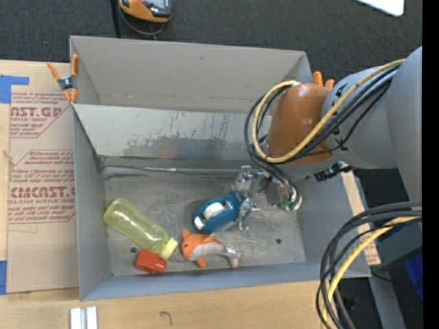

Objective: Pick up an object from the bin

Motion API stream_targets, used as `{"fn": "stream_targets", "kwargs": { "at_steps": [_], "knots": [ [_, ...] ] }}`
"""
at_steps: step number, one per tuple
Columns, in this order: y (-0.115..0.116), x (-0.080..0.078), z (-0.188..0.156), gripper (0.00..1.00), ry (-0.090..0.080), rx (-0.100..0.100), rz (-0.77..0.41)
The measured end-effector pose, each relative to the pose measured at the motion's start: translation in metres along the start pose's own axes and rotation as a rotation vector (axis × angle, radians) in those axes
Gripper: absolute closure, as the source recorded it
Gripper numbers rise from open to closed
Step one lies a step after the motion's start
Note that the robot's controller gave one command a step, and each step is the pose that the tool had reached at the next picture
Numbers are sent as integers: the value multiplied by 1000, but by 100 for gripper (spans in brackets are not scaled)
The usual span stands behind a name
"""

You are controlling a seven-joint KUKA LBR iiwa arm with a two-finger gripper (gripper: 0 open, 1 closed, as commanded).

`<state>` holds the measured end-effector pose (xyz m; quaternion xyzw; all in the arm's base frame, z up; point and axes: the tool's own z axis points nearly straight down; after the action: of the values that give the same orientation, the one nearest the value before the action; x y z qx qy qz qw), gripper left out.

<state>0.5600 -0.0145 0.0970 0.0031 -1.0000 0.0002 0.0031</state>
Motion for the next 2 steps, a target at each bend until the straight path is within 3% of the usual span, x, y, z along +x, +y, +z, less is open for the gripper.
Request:
{"fn": "stream_targets", "kwargs": {
  "at_steps": [1,2],
  "knots": [
    [19,-1,-99,100,-9,-1,105],
    [19,-1,-99,0,-8,-1,106]
  ]
}}
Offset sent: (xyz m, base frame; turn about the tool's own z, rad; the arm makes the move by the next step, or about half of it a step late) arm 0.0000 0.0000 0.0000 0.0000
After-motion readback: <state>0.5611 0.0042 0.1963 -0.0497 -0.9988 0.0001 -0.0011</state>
